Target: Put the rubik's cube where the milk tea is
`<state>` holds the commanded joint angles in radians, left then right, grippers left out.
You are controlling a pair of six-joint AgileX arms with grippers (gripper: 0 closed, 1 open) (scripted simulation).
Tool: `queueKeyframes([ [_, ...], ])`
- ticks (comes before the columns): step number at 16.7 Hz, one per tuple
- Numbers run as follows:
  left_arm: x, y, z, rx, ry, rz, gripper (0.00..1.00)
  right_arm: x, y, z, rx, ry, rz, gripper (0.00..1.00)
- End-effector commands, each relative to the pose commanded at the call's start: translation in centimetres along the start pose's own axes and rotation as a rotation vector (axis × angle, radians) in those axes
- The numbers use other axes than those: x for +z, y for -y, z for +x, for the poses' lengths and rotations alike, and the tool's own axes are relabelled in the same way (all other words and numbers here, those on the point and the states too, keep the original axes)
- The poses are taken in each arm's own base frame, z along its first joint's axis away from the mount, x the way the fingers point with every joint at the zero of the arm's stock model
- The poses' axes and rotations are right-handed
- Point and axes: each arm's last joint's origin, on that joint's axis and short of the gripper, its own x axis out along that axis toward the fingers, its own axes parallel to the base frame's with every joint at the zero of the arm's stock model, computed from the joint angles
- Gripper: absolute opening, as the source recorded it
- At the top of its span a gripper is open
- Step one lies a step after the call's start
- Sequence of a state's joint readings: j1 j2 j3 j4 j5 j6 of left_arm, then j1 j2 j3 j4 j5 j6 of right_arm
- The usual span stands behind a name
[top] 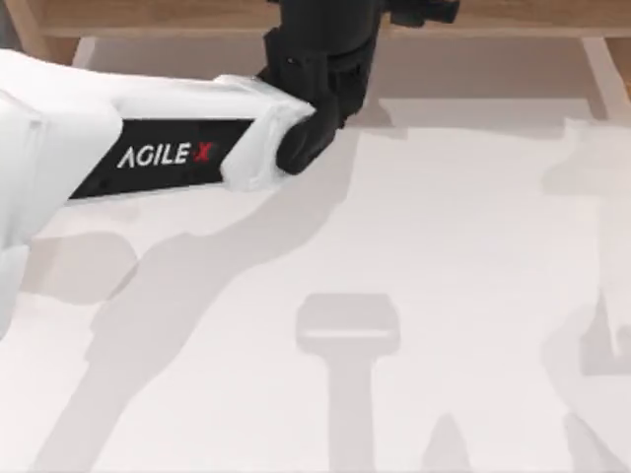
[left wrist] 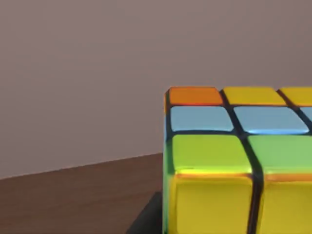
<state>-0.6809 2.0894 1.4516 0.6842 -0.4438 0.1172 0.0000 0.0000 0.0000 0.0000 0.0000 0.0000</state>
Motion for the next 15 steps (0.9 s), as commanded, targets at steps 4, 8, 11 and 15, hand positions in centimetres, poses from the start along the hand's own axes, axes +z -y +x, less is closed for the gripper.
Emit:
queueKeyframes([
  [4,6.9,0.9,-3.0,-0.084,0.024,0.083,0.00,0.0,0.0,0.0,0.000,0.000,0.000,1.00],
  [8,14.1,-4.8,-3.9,-0.016,0.039,0.171,0.00,0.0,0.0,0.0,0.000,0.000,0.000,1.00],
  [11,18.5,-11.9,-4.5,0.106,0.012,0.243,0.00,0.0,0.0,0.0,0.000,0.000,0.000,1.00],
  [15,21.9,-22.2,-6.0,0.293,-0.113,0.338,0.00,0.0,0.0,0.0,0.000,0.000,0.000,1.00],
])
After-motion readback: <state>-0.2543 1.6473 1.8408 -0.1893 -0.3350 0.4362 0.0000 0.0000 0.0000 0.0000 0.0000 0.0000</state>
